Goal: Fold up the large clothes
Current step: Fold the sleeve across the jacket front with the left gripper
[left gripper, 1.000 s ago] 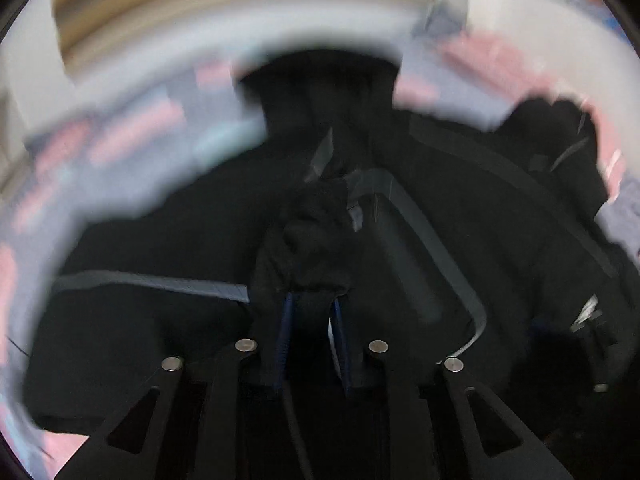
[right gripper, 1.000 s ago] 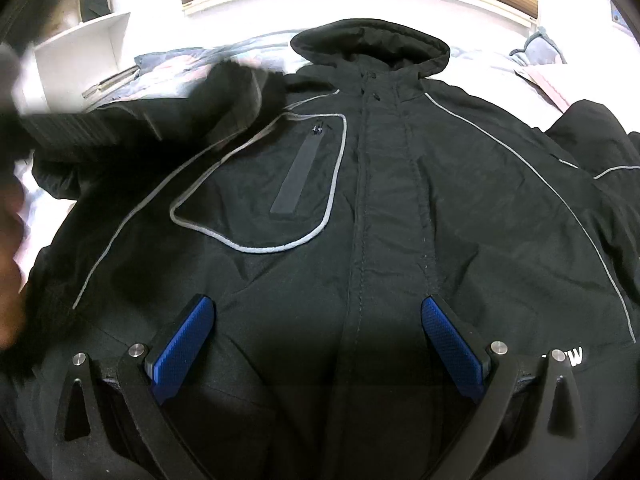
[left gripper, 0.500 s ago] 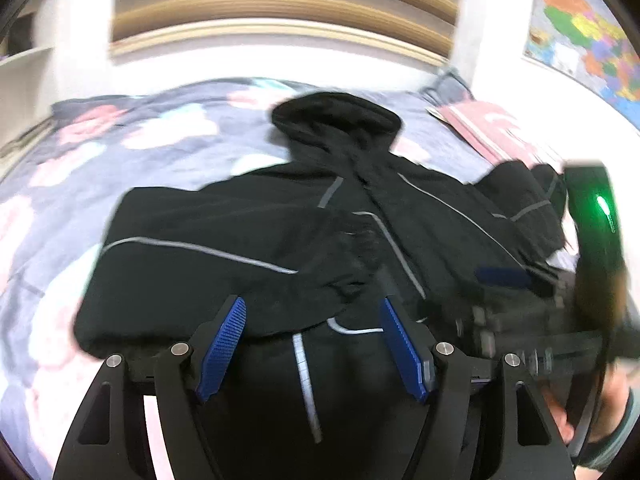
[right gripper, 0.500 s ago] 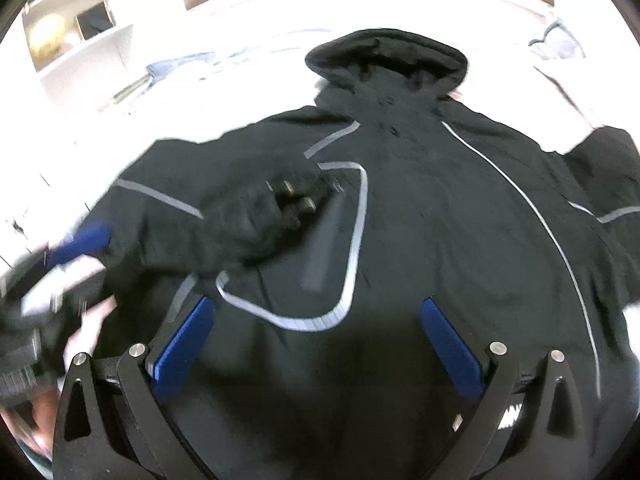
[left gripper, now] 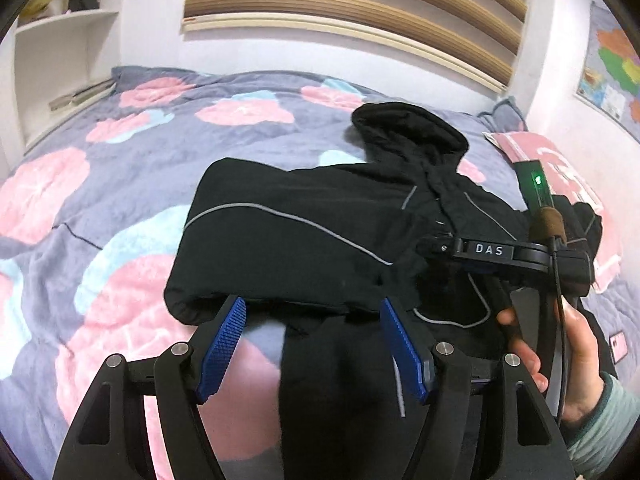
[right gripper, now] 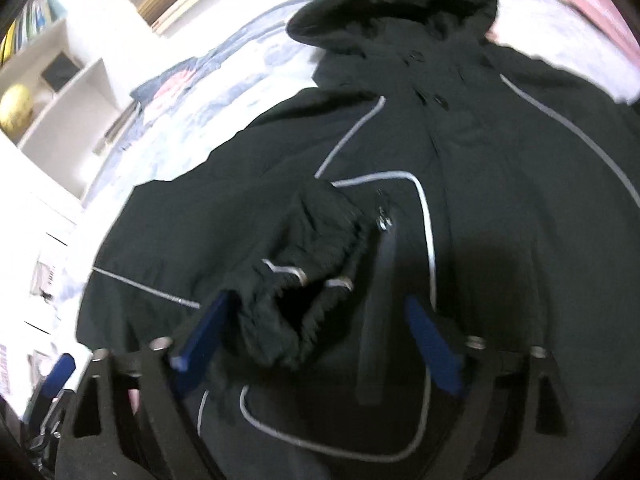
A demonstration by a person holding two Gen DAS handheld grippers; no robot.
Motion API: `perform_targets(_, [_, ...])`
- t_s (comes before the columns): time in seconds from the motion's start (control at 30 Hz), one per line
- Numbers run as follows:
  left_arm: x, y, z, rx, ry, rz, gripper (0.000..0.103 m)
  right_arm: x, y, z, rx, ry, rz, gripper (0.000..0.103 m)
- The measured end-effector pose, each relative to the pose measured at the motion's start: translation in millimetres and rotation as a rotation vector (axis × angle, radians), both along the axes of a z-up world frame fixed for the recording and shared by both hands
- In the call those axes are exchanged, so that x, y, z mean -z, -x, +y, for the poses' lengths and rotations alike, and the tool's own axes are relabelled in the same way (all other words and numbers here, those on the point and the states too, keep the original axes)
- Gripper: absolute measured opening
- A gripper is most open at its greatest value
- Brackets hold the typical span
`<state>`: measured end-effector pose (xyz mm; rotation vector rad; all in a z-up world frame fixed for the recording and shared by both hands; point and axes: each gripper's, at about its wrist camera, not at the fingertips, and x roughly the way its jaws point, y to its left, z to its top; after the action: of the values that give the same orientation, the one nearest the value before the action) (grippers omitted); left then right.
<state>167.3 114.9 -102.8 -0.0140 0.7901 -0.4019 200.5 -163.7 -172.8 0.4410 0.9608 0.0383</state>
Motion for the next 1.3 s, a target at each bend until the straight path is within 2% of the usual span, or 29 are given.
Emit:
perform_targets(0.03, [0.6,-1.5,0.8,-0.006,0.003,0.001,0.071,-2.6,-2.8,6.2,-0.038,0.002,-0.014,0.049])
perform_targets(0.07, [1.0,-4.2,1.9,-0.019,0.006,0.002,0.071,-4.6,-5.1,12.4,-0.06,0.018,-0.014,0.044])
perform_targets(0.13, [0.8,-10.0,4.3,-0.046,0.013,0.009,0.071,-15.2,-3.7,26.0,-0.091,0.118,-0.044,0.038])
perform_targets(0.23, [-5.6,-16.9,7.9,-0.074,0.028,0.007,0.071,-33.6,7.9,26.4,-0.095,0.2,-0.101,0.034])
perform_targets(0.37, [-25.9,-21.3,2.3,-0.075,0.043,-0.028,0.071,-65.1,27.8,3.6,-0.062,0.209,-0.176,0.033])
perform_targets(0.53, [-49.3,-24.8,-23.1,-0.041,0.048,-0.077,0.071,-107.0,53.1,-32.0,-0.019,0.28,-0.243,0.033])
perform_targets(0.7, [-48.4,-34.5,-62.9,0.015,0.042,-0.057,0.071,-125.9,70.2,-77.1,0.046,0.376,-0.277,0.033])
perform_targets(0.83, [-27.5,-44.7,-100.3,0.084,0.034,0.012,0.071,-124.8,88.0,-133.0,0.129,0.352,-0.249,0.033])
perform_targets(0.9, [-9.0,-50.9,-122.6,0.111,-0.005,0.057,0.071,-117.7,98.4,-159.4,0.162,0.33,-0.226,0.033])
perform_targets(0.97, [18.7,-59.0,-147.9,0.126,-0.101,0.12,0.071,-105.5,104.5,-183.0,0.181,0.307,-0.19,0.034])
perform_targets(1.03, [58.6,-71.2,-170.1,0.136,-0.212,0.249,0.071,-90.3,108.1,-199.6,0.19,0.301,-0.14,0.034])
perform_targets(1.07, [70.6,-73.2,-175.8,0.132,-0.249,0.263,0.071,-83.6,109.3,-203.4,0.191,0.294,-0.12,0.036])
perform_targets(1.1, [72.7,-72.0,-179.9,0.129,-0.268,0.235,0.072,-74.9,111.2,-209.1,0.194,0.271,-0.097,0.037])
perform_targets(1.2, [67.4,-73.1,-178.4,0.126,-0.253,0.251,0.072,-65.8,123.6,-223.9,0.237,0.244,-0.074,0.041])
perform_targets(1.3, [58.1,-70.8,-175.1,0.114,-0.217,0.244,0.072,-70.9,136.2,-229.1,0.27,0.227,-0.104,0.053])
